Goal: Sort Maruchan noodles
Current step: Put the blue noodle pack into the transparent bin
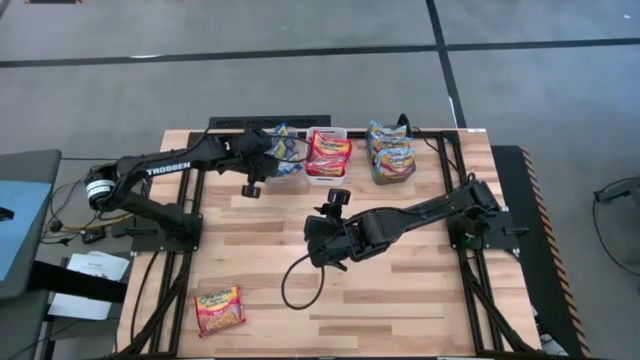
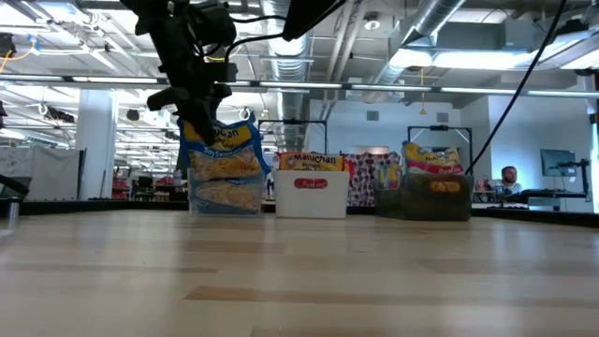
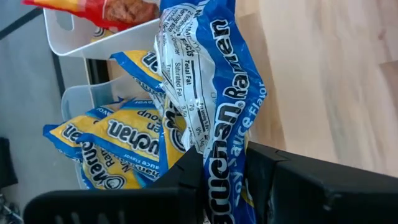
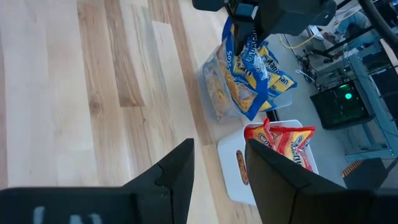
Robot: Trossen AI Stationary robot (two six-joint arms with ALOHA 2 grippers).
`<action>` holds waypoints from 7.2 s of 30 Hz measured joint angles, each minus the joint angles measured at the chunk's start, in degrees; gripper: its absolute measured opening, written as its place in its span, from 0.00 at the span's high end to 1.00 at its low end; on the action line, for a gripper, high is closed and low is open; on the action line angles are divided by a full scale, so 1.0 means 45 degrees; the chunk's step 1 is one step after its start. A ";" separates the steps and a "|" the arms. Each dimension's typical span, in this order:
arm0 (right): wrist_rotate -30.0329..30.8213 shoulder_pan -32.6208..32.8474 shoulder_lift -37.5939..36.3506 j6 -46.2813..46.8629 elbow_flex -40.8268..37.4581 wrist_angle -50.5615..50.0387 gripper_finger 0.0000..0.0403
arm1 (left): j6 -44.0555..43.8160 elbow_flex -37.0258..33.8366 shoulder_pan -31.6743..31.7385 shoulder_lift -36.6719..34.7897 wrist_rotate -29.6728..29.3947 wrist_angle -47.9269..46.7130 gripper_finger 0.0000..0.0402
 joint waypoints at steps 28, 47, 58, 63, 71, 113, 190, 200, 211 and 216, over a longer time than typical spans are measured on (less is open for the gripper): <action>-0.0780 -0.0296 0.0005 0.0237 0.0000 0.0044 0.59 | -0.1689 -0.0029 0.0269 -0.0005 -0.0678 0.0148 0.63; -0.0777 -0.0296 0.0005 0.0223 0.0000 0.0039 0.59 | -0.3021 0.0652 0.0255 0.0000 -0.0656 0.0481 0.60; -0.0937 -0.0296 0.0005 0.0204 -0.0005 -0.0054 0.59 | -0.3313 0.0631 0.0337 0.1575 -0.1161 0.0636 0.60; -0.0967 -0.0296 0.0005 0.0209 -0.0005 -0.0109 0.59 | -0.3311 0.0631 0.0337 0.1836 -0.1499 0.0636 0.60; -0.0973 -0.0296 0.0005 0.0212 -0.0005 -0.0115 0.59 | -0.3702 0.1254 0.0357 0.1527 -0.1744 -0.0231 0.60; -0.1072 -0.0282 0.0005 0.0661 -0.0005 -0.0389 0.59 | -0.4022 0.1579 0.0872 0.0959 -0.1754 -0.0610 0.60; -0.0253 -0.1025 -0.1117 0.1981 -0.0004 -0.4158 0.59 | -0.4593 0.1549 -0.0386 0.3332 -0.1424 0.2565 0.60; -0.0257 -0.1025 -0.1117 0.1987 -0.0004 -0.4253 0.59 | -0.4682 0.1564 -0.0388 0.3716 -0.1352 0.2242 0.60; -0.0267 -0.1025 -0.1112 0.1982 -0.0002 -0.4396 0.59 | -0.4687 0.1564 -0.0440 0.4158 -0.1387 0.1954 0.60; -0.0267 -0.1035 -0.1112 0.1972 -0.0002 -0.4398 0.59 | -0.4668 0.1610 -0.0529 0.4157 -0.1429 0.1772 0.60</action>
